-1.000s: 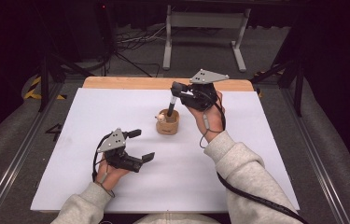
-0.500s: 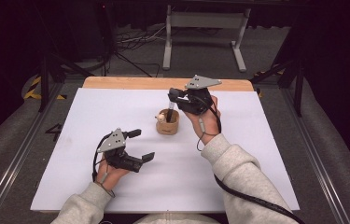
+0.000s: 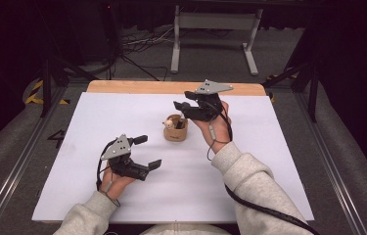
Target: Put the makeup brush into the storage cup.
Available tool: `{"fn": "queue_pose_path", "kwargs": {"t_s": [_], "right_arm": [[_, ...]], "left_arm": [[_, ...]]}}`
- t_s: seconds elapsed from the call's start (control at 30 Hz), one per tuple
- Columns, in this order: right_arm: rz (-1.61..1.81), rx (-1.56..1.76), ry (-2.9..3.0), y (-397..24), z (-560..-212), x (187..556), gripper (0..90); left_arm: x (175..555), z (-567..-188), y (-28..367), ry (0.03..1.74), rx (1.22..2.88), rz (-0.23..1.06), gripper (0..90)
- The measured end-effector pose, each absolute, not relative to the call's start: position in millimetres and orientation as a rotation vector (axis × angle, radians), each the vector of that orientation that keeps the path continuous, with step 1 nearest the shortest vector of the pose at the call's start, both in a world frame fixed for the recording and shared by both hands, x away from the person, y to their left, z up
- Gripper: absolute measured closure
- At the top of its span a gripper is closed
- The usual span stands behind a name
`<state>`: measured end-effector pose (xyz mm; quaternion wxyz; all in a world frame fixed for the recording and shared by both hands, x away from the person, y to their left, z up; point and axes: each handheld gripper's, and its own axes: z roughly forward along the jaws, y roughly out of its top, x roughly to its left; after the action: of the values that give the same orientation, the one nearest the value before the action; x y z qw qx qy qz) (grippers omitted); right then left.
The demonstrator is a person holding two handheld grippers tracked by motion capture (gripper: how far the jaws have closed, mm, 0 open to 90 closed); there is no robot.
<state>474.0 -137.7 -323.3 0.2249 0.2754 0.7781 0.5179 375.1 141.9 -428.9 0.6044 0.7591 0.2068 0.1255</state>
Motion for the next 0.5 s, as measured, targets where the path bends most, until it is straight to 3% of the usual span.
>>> {"fn": "queue_pose_path", "kwargs": {"t_s": [0.5], "right_arm": [[1.515,0.698,2.075,-177,-308,451,19.3]], "left_arm": [[374,-428,147,0.479,1.765,0.297,1.3]]}}
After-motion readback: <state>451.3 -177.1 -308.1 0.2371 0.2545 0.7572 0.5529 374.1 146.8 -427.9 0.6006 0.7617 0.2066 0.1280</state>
